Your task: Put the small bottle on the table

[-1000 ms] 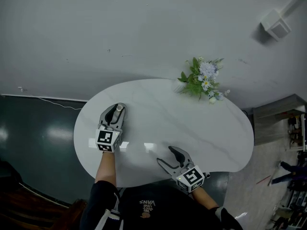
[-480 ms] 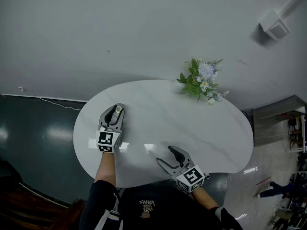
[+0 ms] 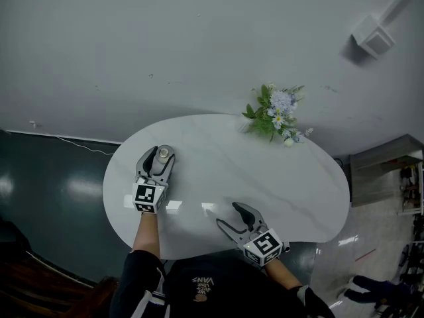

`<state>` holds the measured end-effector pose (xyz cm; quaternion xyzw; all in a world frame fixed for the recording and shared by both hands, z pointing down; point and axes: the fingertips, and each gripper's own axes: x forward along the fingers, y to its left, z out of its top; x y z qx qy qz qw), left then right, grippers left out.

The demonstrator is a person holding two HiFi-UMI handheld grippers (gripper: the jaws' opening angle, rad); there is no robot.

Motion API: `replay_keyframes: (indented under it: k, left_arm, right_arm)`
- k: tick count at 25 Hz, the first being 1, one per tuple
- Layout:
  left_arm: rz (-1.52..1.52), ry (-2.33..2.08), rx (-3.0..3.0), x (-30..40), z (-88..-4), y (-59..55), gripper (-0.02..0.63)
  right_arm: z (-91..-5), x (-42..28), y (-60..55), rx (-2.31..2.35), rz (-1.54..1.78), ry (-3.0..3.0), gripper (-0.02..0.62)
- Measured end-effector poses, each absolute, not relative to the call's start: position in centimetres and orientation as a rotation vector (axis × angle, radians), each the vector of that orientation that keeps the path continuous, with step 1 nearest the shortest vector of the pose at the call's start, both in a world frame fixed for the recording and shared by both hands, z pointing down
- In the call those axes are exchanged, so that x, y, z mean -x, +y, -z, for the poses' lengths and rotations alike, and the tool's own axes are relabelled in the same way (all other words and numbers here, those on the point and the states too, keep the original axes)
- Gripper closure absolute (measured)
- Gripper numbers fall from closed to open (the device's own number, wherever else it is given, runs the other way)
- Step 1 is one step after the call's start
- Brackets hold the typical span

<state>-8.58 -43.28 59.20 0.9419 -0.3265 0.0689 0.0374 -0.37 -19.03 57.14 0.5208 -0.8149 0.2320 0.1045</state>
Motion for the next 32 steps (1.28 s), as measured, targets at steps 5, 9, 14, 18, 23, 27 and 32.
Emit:
replay_keyframes:
  k: [5, 9, 14, 18, 23, 27, 32]
  left_arm:
    - [-0.185, -1.048, -2.897, 9.4, -57.6, -42.0, 0.357]
    - [-0.150, -1.085, -2.893, 10.2, -55.8, -39.8, 0.357]
    - [-0.136, -1.162, -2.870, 10.9, -54.4, -36.8, 0.357]
    - [-0.154, -1.203, -2.869, 11.0, -53.3, -33.7, 0.359]
    - [-0.156, -1.217, -2.880, 10.4, -51.7, -29.3, 0.376]
    - [-0.159, -1.261, -2.890, 10.0, -50.6, -25.7, 0.427]
    - [-0.165, -1.312, -2.878, 9.9, -49.7, -21.4, 0.442]
  right_arm:
    - [-56.4, 0.3, -18.7, -1.497, -0.661, -2.443, 0.334]
    - [-55.5, 0.5, -18.4, -1.450, -0.631, -2.493, 0.334]
    - [-54.3, 0.3, -18.0, -1.375, -0.584, -2.563, 0.334]
    - [-53.3, 0.2, -17.2, -1.320, -0.537, -2.621, 0.334]
    - [-51.6, 0.2, -15.7, -1.256, -0.427, -2.690, 0.334]
    - [-51.0, 0.1, -14.0, -1.194, -0.376, -2.732, 0.336]
    - [-50.9, 0.3, -11.8, -1.104, -0.332, -2.764, 0.336]
